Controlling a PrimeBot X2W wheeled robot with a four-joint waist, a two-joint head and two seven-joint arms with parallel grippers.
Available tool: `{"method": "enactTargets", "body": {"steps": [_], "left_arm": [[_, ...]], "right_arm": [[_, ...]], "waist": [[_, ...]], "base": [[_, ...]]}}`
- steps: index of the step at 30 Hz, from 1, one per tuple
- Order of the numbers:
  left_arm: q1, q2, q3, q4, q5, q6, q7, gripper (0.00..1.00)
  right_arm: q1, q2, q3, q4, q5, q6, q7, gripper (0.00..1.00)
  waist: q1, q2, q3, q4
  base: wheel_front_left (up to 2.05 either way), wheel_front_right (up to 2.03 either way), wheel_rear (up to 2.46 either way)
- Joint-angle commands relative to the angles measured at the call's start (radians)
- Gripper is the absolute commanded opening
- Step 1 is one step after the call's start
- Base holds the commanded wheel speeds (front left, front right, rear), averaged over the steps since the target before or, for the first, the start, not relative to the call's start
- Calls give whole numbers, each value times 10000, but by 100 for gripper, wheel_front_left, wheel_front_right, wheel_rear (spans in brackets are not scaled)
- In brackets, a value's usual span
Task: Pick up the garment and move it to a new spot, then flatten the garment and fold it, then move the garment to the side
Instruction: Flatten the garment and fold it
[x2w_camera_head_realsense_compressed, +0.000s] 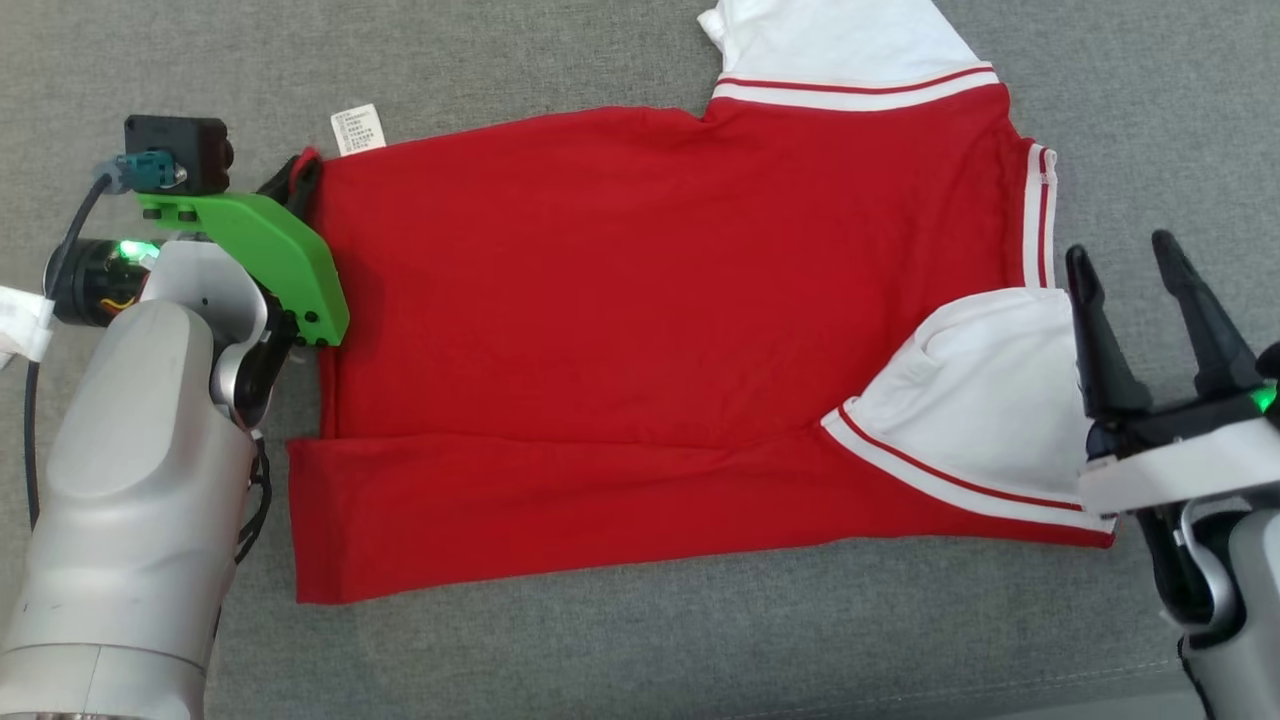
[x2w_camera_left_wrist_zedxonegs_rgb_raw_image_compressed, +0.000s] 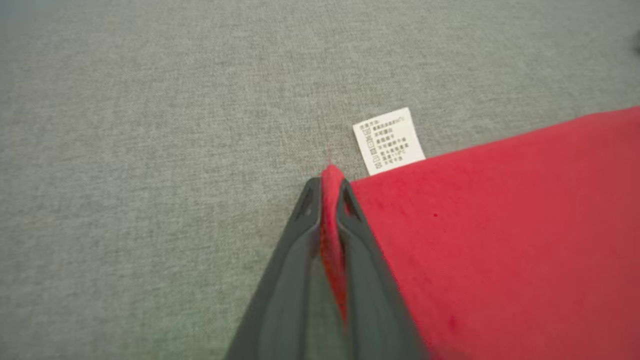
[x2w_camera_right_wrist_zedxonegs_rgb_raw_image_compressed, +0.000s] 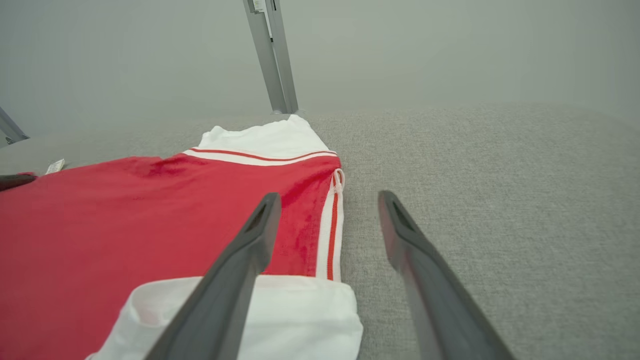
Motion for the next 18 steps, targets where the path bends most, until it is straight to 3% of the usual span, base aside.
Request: {"method": "enactTargets", "body": {"steps": [1, 10, 18], "left_arm": [[-113, 75, -77, 220, -72, -16, -72, 0], [-640, -152, -618, 655, -299, -39, -836, 0], [-1260, -747, -1282, 554, -564, -45, -1378, 0]], "right_arm": [[-456, -193, 34, 168, 112, -13, -71, 100], [-3114, -1307, 779, 1916, 880, -13, 297, 100], [-5798, -2045, 2071, 3856, 1802, -13, 848, 100]], "waist": [[0, 0, 54, 2], [0, 0, 361, 614], [0, 0, 1140, 1598]], "base": [[0, 0, 0], [0, 0, 0], [0, 0, 0]]}}
